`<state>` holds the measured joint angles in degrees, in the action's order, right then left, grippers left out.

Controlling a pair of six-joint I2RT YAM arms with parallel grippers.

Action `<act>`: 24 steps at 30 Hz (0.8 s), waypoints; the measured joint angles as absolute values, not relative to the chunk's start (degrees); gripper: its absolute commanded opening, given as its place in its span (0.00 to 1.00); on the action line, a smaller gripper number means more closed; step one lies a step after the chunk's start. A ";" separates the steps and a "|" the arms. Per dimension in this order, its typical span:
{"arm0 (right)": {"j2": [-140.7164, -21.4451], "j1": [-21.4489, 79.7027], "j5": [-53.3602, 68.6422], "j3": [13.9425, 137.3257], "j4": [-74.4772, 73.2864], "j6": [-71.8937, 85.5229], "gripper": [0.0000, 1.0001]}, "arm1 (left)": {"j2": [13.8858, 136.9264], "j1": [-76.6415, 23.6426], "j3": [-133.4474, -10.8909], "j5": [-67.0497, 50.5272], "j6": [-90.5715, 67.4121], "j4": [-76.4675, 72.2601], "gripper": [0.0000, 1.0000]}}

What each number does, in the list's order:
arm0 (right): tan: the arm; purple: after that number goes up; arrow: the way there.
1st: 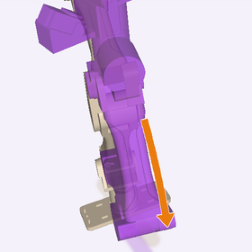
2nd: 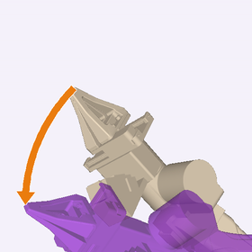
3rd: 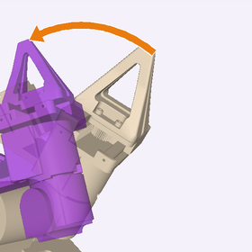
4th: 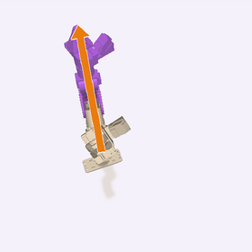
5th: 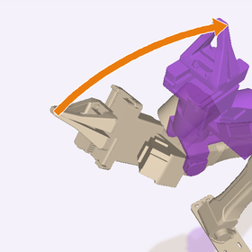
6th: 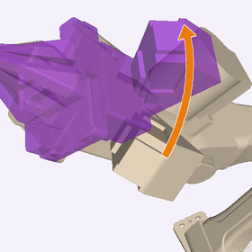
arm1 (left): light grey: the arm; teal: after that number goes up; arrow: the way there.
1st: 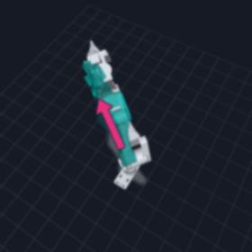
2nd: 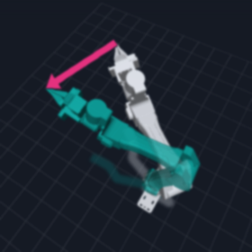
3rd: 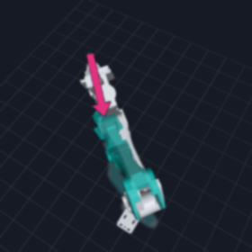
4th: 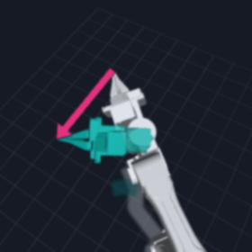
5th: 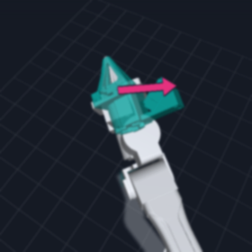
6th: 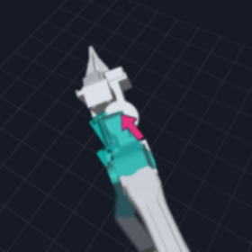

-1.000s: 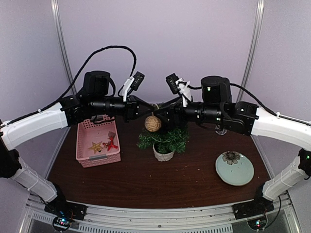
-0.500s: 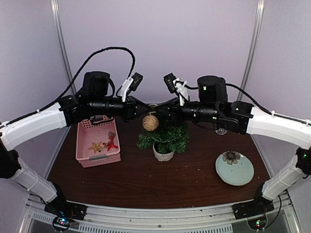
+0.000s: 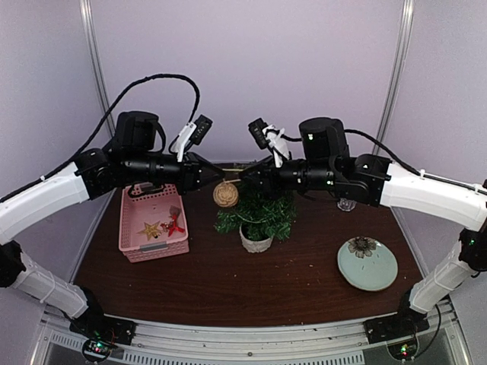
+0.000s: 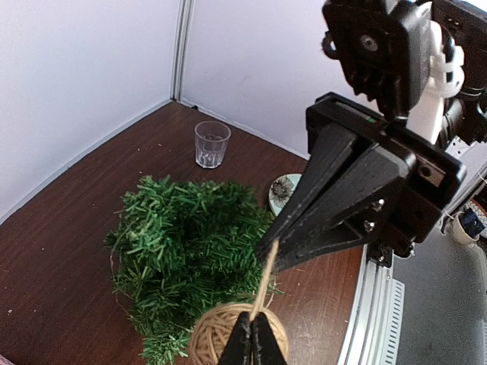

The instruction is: Decorate the small christmas tree

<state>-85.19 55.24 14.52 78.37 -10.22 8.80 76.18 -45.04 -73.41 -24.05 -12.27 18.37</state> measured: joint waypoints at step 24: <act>-89.52 60.16 7.07 78.17 -20.34 9.32 0.00 | 76.12 -45.98 -64.40 -20.34 -14.72 19.62 0.00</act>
<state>-89.52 60.16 7.07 78.17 -20.34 9.32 76.12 -45.98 -64.40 -20.34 -14.72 19.62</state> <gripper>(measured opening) 0.003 0.002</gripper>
